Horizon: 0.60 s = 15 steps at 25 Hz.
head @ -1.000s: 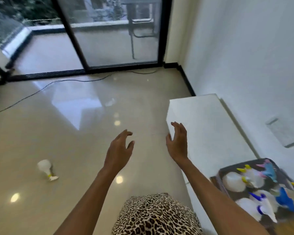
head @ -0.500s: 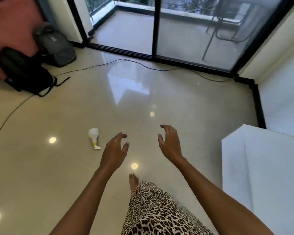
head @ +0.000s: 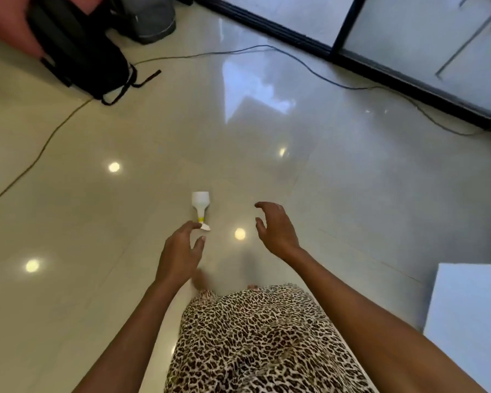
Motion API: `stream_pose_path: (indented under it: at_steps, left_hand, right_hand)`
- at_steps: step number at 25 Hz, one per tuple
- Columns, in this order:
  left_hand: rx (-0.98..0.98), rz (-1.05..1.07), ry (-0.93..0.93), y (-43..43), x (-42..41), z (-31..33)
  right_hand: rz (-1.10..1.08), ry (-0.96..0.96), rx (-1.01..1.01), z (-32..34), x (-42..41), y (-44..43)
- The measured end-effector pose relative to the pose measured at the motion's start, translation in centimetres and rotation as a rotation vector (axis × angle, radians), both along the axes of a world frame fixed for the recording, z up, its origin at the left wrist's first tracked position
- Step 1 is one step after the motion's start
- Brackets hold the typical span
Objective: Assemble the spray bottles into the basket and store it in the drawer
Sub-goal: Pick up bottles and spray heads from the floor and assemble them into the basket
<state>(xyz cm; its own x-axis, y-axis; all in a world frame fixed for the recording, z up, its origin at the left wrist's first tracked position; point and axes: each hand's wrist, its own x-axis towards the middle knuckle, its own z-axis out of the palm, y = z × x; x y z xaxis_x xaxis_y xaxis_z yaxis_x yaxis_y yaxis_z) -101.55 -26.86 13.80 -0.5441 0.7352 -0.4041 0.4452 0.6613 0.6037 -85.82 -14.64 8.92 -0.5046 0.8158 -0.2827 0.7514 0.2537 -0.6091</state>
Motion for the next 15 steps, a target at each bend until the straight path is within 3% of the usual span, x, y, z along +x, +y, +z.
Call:
stream_pose_path:
  at_steps: [6, 9, 12, 15]
  left_hand:
    - [-0.146, -0.033, -0.114, 5.6, -10.8, -10.3]
    - [-0.220, -0.071, -0.165, 7.9, -14.5, -18.0]
    - [-0.319, -0.105, -0.189, 8.8, -17.2, -28.1]
    - [-0.411, -0.104, -0.206, 9.2, -18.8, -39.3]
  right_hand:
    - [0.095, -0.149, -0.005, -9.0, -11.8, 4.7]
    - [0.158, -0.257, -0.014, -16.7, -16.3, 6.0]
    - [0.451, -0.367, 0.008, -27.1, -20.1, 6.7]
    - [0.882, -0.434, 0.218, -38.5, -22.9, 7.8]
